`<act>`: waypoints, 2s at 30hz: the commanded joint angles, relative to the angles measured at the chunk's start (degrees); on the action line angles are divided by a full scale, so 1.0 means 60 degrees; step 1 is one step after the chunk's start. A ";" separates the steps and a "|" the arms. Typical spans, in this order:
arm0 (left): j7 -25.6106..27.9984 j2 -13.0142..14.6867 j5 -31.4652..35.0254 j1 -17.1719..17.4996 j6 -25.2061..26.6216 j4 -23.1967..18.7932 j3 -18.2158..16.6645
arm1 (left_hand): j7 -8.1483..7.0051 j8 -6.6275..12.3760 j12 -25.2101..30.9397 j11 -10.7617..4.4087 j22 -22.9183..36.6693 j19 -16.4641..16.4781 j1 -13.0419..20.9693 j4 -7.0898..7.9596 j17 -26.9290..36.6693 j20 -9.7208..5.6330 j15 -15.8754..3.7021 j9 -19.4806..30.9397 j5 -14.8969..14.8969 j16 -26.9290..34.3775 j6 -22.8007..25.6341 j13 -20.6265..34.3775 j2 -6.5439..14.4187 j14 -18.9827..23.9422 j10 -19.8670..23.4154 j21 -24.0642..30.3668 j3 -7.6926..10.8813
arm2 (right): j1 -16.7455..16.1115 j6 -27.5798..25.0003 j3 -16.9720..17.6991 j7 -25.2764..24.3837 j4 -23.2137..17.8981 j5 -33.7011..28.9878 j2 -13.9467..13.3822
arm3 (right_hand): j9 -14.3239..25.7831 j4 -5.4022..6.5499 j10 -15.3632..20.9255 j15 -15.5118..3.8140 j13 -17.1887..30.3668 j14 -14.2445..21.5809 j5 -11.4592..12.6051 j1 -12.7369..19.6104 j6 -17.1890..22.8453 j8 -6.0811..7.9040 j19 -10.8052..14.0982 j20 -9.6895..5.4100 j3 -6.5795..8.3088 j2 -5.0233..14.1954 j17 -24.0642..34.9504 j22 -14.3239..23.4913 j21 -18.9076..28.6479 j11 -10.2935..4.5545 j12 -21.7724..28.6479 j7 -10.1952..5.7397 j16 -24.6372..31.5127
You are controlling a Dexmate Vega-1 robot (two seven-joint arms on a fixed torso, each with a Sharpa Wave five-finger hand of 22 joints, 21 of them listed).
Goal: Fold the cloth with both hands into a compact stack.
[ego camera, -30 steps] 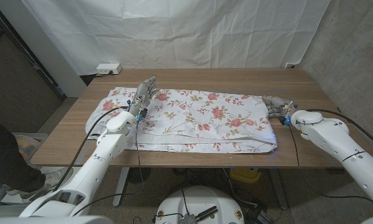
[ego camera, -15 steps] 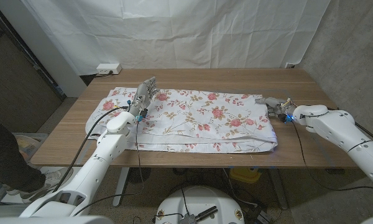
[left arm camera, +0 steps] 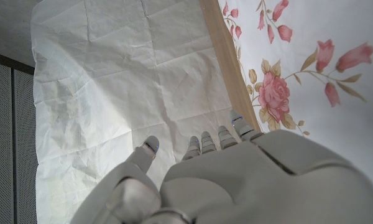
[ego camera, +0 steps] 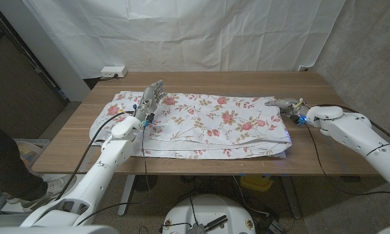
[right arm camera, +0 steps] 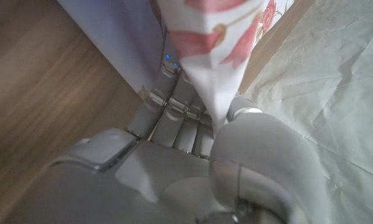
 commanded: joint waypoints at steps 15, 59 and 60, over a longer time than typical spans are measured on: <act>-0.0630 0.0452 -0.0153 0.0022 0.0111 -0.0355 -0.0045 | 0.0054 -0.0006 -0.0049 0.0037 0.0057 0.0068 0.0007 -0.0027 0.0014 0.0033 -0.0003 0.0052 0.0047 -0.0020 -0.0038 0.0050 0.0680 0.0017 0.0055 -0.0017 0.0020 | 0.0545 -0.0410 -0.0260 -0.1042 -0.0522 -0.1221 -0.0667 | 0.0591 0.0226 -0.0198 -0.0157 0.1050 -0.0532 0.0174 0.0487 -0.0027 0.0121 -0.0654 -0.0271 -0.0239 0.0009 0.1602 0.0311 0.0829 -0.0308 0.0577 -0.0254 0.0587; 0.2104 0.4273 0.3574 0.2553 0.4236 -0.4539 -0.0831 | 0.0119 0.0220 -0.0050 0.0069 0.0073 -0.0116 -0.0007 -0.0037 0.0023 0.0156 0.0034 0.0055 0.0019 0.0022 0.0745 0.0053 0.0634 0.0166 0.0100 -0.0207 0.0019 | 0.1941 -0.2432 -0.1349 -0.1390 -0.1721 -0.3316 -0.0942 | 0.0695 0.0600 -0.0169 -0.0155 0.1083 -0.0738 0.0216 0.0669 0.0085 -0.0008 -0.0914 -0.0281 -0.0315 0.0021 0.2943 0.0193 0.1724 -0.0340 0.0645 -0.0226 0.0750; 0.2134 0.4311 0.3733 0.2566 0.4325 -0.4553 -0.0808 | 0.0132 0.0235 -0.0029 0.0060 0.0074 -0.0133 -0.0010 -0.0034 0.0025 0.0148 0.0029 0.0055 0.0018 0.0029 0.0825 0.0053 0.0632 0.0191 0.0159 -0.0220 0.0018 | 0.1890 -0.2496 -0.1304 -0.1424 -0.1778 -0.3312 -0.0963 | 0.0694 0.0606 -0.0171 -0.0155 0.1082 -0.0742 0.0216 0.0671 0.0087 -0.0012 -0.0921 -0.0280 -0.0316 0.0020 0.2964 0.0189 0.1742 -0.0345 0.0644 -0.0225 0.0749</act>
